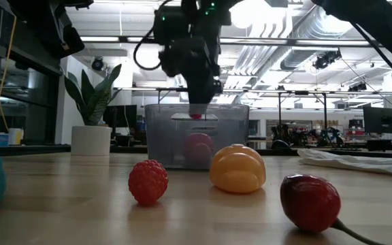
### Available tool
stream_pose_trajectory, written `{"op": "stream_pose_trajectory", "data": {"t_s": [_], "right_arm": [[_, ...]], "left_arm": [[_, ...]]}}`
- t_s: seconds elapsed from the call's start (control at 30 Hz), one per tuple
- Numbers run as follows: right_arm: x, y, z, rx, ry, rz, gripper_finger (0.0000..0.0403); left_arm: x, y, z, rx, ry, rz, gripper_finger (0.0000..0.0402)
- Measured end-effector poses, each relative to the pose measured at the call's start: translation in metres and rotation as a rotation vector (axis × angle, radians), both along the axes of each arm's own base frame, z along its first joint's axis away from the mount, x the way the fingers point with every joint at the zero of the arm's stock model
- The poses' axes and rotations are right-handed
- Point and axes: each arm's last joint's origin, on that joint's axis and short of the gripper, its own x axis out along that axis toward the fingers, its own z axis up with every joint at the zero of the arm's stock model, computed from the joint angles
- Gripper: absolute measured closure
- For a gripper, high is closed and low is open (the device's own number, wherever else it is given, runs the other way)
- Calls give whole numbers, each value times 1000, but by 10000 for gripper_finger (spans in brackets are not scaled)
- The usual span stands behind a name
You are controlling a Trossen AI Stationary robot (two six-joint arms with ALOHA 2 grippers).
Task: Pick and placing Produce into tupperware
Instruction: Put the red cherry into the transparent black bin
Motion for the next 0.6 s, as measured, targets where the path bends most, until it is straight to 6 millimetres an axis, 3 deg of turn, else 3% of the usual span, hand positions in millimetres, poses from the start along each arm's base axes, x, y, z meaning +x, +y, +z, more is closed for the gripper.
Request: {"op": "stream_pose_trajectory", "data": {"t_s": [0.23, 0.6], "right_arm": [[0, 1, -15, -17, 7, -10, 295], [3, -10, -14, -70, -29, -59, 295]], "left_arm": [[0, 0, 0, 4, -1, -3, 399], [0, 0, 0, 3, -1, 2, 399]]}}
